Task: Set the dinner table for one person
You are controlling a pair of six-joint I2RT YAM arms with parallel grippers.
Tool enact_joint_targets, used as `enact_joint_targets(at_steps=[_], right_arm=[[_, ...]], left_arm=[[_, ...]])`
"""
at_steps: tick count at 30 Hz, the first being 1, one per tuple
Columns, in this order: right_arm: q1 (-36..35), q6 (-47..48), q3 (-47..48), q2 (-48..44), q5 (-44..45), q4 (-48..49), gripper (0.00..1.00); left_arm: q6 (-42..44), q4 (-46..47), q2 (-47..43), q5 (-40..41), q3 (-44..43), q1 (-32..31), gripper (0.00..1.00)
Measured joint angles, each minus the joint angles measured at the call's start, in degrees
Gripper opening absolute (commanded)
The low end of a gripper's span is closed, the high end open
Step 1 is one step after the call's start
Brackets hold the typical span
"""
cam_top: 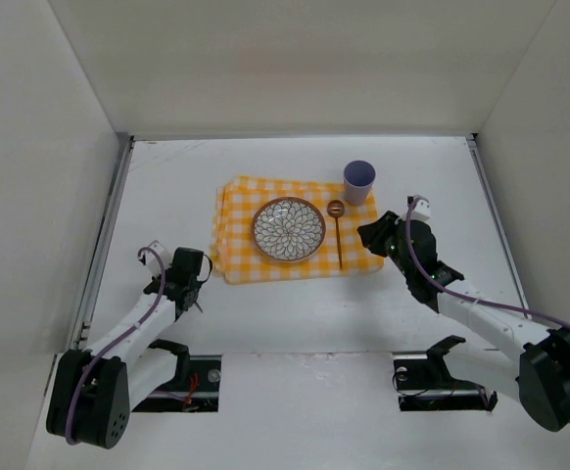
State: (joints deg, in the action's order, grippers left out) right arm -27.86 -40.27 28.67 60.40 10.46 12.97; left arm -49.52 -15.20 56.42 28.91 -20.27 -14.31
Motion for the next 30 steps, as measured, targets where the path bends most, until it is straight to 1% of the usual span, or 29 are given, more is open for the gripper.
enact_joint_targets(at_steps=[1, 3, 7, 9, 12, 14, 18, 21, 25, 30], right_arm=[[0.0, 0.0, 0.0, 0.0, 0.0, 0.0, 0.31], [0.0, 0.0, 0.0, 0.0, 0.0, 0.0, 0.32], [0.0, 0.0, 0.0, 0.0, 0.0, 0.0, 0.36], [0.0, 0.0, 0.0, 0.0, 0.0, 0.0, 0.41], [0.0, 0.0, 0.0, 0.0, 0.0, 0.0, 0.51], [0.0, 0.1, 0.0, 0.0, 0.1, 0.1, 0.53], [0.0, 0.2, 0.0, 0.1, 0.1, 0.4, 0.55], [0.0, 0.2, 0.0, 0.1, 0.1, 0.5, 0.56], [0.0, 0.2, 0.0, 0.1, 0.1, 0.6, 0.56], [0.0, 0.2, 0.0, 0.1, 0.3, 0.6, 0.56]], left_arm=[[0.0, 0.2, 0.0, -0.2, 0.1, 0.2, 0.11], [0.1, 0.8, 0.0, -1.2, 0.1, 1.0, 0.05], [0.7, 1.6, -1.7, -3.2, 0.6, 2.2, 0.02], [1.5, 1.0, -4.0, -3.3, 0.5, 1.9, 0.01], [3.8, -0.7, -5.2, -1.8, -2.3, -1.6, 0.01], [5.8, -1.0, -4.0, -0.3, -6.2, -6.1, 0.02], [10.9, 0.5, 3.6, 2.0, -17.4, -16.1, 0.03], [15.3, 4.1, 9.9, 2.2, -23.1, -20.5, 0.04], [20.1, 7.1, 18.2, 0.5, -26.9, -21.6, 0.04], [23.4, 8.9, 25.0, -1.3, -27.5, -20.5, 0.05]])
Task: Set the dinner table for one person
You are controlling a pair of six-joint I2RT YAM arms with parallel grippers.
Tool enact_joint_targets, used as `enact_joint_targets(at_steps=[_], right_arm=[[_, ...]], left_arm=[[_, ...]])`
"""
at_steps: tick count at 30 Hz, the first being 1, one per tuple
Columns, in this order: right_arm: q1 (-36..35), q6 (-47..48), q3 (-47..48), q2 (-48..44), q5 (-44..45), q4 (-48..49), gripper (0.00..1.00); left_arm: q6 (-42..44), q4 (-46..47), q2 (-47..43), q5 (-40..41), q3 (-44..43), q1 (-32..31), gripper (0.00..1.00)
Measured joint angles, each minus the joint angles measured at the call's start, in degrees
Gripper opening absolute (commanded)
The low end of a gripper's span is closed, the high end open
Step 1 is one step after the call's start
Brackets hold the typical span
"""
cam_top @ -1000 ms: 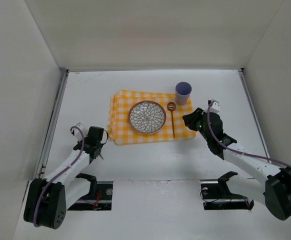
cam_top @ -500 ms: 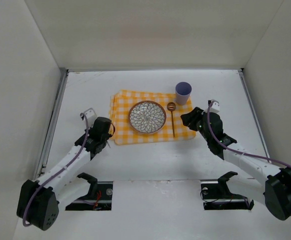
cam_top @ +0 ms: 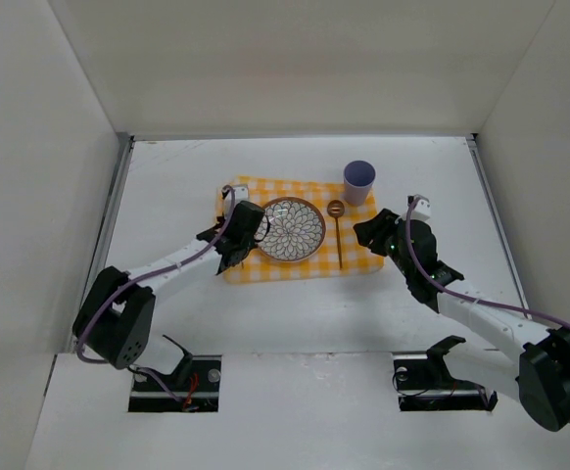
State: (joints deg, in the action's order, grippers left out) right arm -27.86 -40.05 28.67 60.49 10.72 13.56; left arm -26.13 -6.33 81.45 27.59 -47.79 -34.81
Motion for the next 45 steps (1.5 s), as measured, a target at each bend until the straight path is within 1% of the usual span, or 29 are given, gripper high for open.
enact_joint_targets(at_steps=[7, 12, 28, 35, 41, 43, 45], right_arm=[[0.0, 0.0, 0.0, 0.3, 0.0, 0.2, 0.56], [0.0, 0.2, 0.0, 1.4, 0.0, 0.2, 0.56], [0.0, 0.2, 0.0, 1.9, 0.0, 0.2, 0.56], [0.0, 0.2, 0.0, 1.9, 0.0, 0.2, 0.56], [0.0, 0.2, 0.0, 1.8, 0.0, 0.2, 0.56], [0.0, 0.2, 0.0, 1.8, 0.0, 0.2, 0.56], [0.0, 0.2, 0.0, 1.8, 0.0, 0.2, 0.56]], left_arm=[[4.3, 1.6, 6.3, 0.2, -1.9, 0.5, 0.05], [5.9, 3.2, 8.7, 0.6, -1.9, 0.5, 0.05], [7.3, 5.1, 12.9, 1.2, -2.1, 1.9, 0.07], [7.6, 5.1, 13.4, 1.2, -2.1, 2.0, 0.08], [7.6, 5.1, 14.0, 1.2, -2.1, 2.0, 0.18], [7.6, 5.2, 14.0, 1.3, -2.1, 2.0, 0.25], [7.5, 5.1, 13.9, 1.4, -2.1, 2.0, 0.28]])
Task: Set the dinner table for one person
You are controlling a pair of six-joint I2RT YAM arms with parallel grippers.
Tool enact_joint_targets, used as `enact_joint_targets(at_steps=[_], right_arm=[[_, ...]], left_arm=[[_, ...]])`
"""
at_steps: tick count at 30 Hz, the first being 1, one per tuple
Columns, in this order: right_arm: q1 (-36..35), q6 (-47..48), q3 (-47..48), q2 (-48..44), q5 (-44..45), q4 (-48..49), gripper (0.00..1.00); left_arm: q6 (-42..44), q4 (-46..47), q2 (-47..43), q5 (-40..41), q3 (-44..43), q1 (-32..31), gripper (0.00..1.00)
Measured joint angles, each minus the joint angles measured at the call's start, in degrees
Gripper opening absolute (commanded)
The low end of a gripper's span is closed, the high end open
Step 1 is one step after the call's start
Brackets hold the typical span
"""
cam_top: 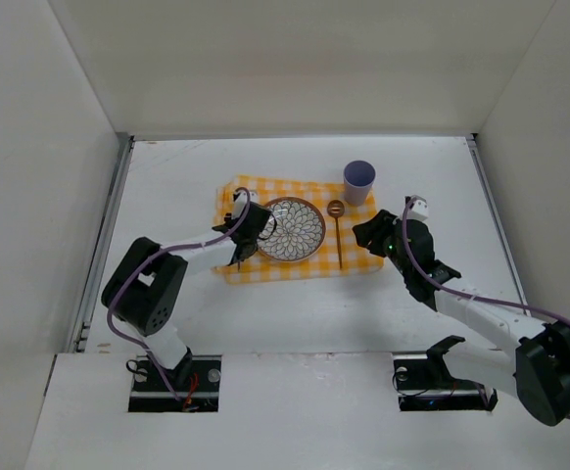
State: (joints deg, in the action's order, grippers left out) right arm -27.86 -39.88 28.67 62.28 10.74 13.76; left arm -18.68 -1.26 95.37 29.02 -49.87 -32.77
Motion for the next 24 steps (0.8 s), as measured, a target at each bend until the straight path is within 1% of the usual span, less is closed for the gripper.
enact_joint_targets(at_steps=[2, 5, 12, 14, 19, 24], right_arm=[[0.0, 0.0, 0.0, 0.0, 0.0, 0.0, 0.56], [0.0, 0.0, 0.0, -0.1, 0.0, 0.0, 0.56], [0.0, 0.0, 0.0, -1.4, 0.3, 0.0, 0.58], [0.0, 0.0, 0.0, -2.1, 0.7, 0.0, 0.58], [0.1, -0.2, -0.3, -4.0, 2.8, 0.2, 0.58], [1.0, -1.0, -2.0, -6.4, 5.4, 0.9, 0.58]], left_arm=[[-0.3, -0.5, -0.6, 0.2, 0.0, 0.0, 0.32], [-1.4, -1.3, -4.2, 0.6, 0.4, 0.0, 0.33], [-7.4, -1.6, -22.3, 1.0, 5.0, 0.6, 0.38], [-9.8, -1.8, -27.5, 1.0, 7.3, 1.7, 0.39], [-16.0, -3.9, -36.9, 1.0, 14.2, 5.2, 0.45], [-21.7, -10.1, -44.8, -0.2, 20.2, 11.2, 0.49]])
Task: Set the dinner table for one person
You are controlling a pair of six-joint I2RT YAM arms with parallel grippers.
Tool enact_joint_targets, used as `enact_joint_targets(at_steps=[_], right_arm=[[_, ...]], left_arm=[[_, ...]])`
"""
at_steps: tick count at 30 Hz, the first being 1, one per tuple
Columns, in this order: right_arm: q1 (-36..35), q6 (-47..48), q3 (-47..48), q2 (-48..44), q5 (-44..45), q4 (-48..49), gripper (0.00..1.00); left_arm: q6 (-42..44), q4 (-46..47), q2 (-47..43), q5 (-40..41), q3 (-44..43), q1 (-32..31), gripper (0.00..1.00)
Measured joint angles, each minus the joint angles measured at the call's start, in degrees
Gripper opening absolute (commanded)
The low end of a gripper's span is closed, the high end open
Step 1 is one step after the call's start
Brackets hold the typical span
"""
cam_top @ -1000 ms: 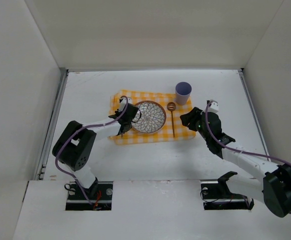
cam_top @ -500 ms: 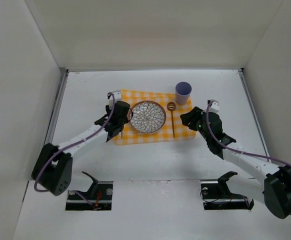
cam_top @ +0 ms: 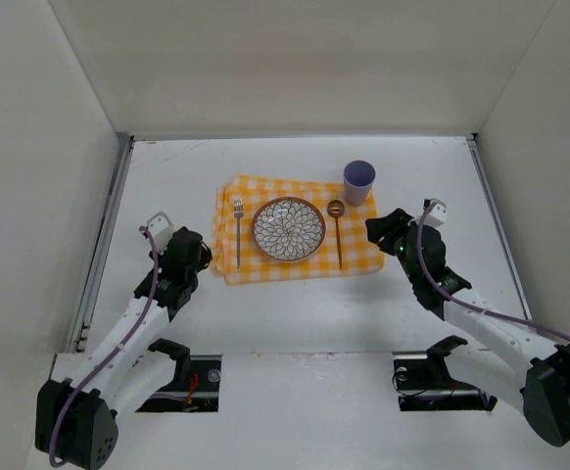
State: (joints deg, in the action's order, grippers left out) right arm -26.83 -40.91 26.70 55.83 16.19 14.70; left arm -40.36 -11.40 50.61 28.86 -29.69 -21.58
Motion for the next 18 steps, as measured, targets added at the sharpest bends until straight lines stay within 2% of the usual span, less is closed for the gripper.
enact_joint_targets(at_steps=[7, 13, 18], right_arm=[[3.7, -3.8, -3.7, -2.2, 1.6, 0.8, 0.73], [9.5, -8.2, -7.0, -6.6, 3.4, 0.8, 0.74], [10.8, -10.4, -8.0, -9.3, 4.8, 0.7, 0.74]], left_arm=[[-4.7, -5.7, -11.5, -1.1, 2.8, 7.4, 0.5], [-8.2, -9.2, -18.0, -1.9, 5.5, 12.2, 0.51], [-9.6, -9.7, -17.6, -3.6, 6.4, 14.0, 0.5]])
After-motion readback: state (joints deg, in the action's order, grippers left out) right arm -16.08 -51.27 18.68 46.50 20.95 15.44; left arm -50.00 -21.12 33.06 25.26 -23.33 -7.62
